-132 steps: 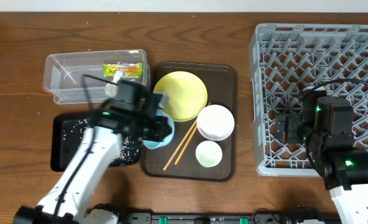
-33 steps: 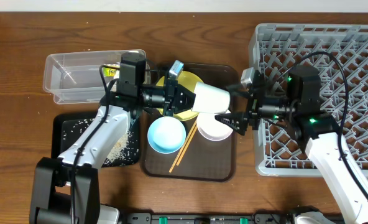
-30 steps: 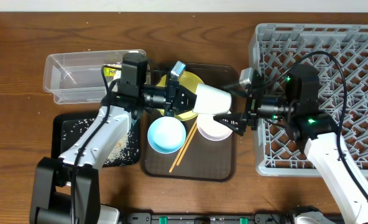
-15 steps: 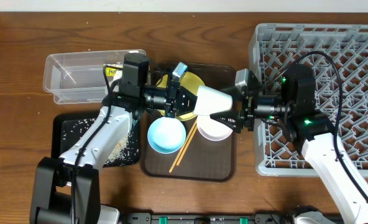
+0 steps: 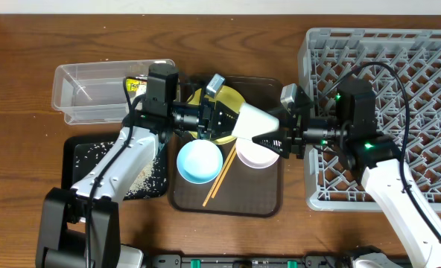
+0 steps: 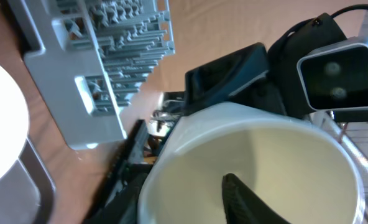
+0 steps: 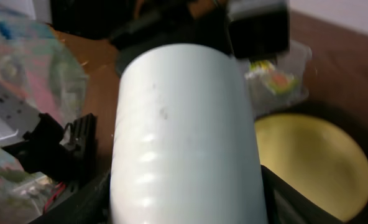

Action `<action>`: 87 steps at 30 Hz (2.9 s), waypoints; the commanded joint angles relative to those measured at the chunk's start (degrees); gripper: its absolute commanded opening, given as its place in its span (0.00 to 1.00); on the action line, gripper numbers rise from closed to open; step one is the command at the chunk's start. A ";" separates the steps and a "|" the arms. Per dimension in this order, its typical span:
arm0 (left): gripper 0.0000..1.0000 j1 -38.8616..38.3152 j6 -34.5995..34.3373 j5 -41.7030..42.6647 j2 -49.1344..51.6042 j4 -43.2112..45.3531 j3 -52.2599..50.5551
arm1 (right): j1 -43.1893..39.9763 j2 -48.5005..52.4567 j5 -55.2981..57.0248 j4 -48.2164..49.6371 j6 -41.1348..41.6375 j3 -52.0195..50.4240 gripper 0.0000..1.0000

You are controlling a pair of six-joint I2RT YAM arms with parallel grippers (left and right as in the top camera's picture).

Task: Sort waste into correct bins and load items into the dishwasher rack
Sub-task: 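Take the white cup from the left gripper with the right gripper, then place the white cup upside down in the dish rack with the right gripper, then reach the right gripper to the pink bowl on the brown tray and grasp it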

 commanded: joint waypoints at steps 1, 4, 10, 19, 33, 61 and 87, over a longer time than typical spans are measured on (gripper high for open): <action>0.44 0.04 7.26 -2.12 -0.17 0.11 0.66 | 0.15 0.00 11.96 -3.34 0.83 0.66 0.35; 0.48 0.09 9.86 -10.69 -0.17 -1.40 0.28 | -0.33 -0.17 15.76 -5.05 3.26 0.81 0.28; 0.50 0.09 16.46 -26.56 -0.22 -7.63 0.31 | -3.06 -3.02 20.48 -10.25 5.92 2.80 0.25; 0.51 0.09 24.13 -41.97 -2.49 -19.69 0.31 | -9.20 -6.56 26.75 -28.55 5.90 11.23 0.22; 0.47 0.09 26.27 -58.31 -19.08 -31.04 0.31 | -17.62 -4.00 52.28 -57.66 18.56 26.10 0.13; 0.47 0.09 26.25 -60.57 -20.31 -34.01 0.31 | -35.67 23.93 57.07 -72.83 15.67 34.07 0.07; 0.57 0.09 26.23 -72.11 -20.33 -46.75 0.28 | -32.24 19.67 40.87 -66.31 7.56 38.36 0.81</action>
